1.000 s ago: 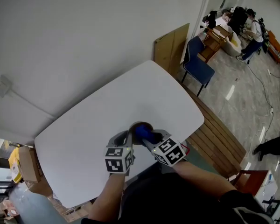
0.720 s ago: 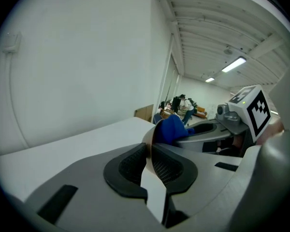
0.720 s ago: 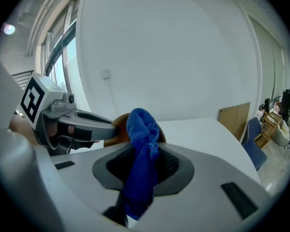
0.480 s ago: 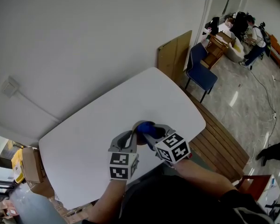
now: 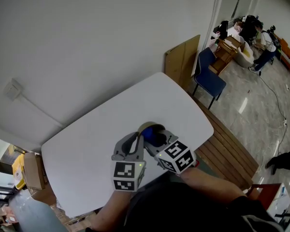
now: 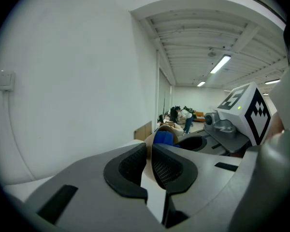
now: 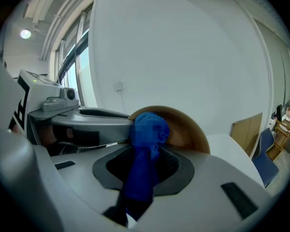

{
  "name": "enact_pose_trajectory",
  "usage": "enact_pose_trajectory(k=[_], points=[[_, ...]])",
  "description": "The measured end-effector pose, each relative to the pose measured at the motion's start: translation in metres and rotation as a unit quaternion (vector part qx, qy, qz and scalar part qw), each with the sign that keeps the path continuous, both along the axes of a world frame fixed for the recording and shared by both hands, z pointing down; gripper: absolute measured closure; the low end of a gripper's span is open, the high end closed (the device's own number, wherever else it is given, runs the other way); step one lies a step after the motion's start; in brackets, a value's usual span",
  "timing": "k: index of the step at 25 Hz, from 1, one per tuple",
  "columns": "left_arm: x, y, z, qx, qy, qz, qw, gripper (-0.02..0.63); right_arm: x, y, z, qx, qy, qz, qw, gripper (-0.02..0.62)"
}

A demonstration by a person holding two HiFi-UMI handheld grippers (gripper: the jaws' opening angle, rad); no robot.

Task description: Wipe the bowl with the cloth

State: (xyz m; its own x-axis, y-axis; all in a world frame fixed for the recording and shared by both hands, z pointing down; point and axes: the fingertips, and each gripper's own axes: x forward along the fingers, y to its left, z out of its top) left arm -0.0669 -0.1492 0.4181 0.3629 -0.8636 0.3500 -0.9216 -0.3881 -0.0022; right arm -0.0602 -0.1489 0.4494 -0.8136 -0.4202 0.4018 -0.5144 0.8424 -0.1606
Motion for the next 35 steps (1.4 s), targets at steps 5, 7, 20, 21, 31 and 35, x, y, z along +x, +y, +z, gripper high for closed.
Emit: enact_pose_trajectory(k=[5,7,20,21,31,35], points=[[-0.009,-0.002,-0.016,0.018,0.018,-0.014,0.9996,0.565,-0.009,0.010,-0.007,0.031,0.018,-0.025,0.999,0.506],[-0.017,-0.004,-0.020,0.019,0.026,-0.024,0.9992,0.565,-0.010,0.014,-0.010,0.044,0.029,-0.036,0.998,0.506],[-0.045,-0.003,-0.044,0.038,0.069,-0.045,0.9959,0.568,0.034,-0.007,-0.049,0.105,0.020,0.030,0.994,0.506],[-0.043,-0.002,-0.044,0.037,0.070,-0.040,0.9961,0.568,0.035,-0.010,-0.054,0.110,0.015,0.035,0.993,0.506],[-0.045,0.007,-0.057,0.058,0.045,-0.022,0.9970,0.569,0.032,-0.010,-0.122,0.182,-0.038,0.031,0.982,0.506],[-0.063,0.010,-0.072,0.069,0.058,-0.024,0.9956,0.586,0.036,-0.009,-0.150,0.197,-0.066,0.027,0.978,0.506]])
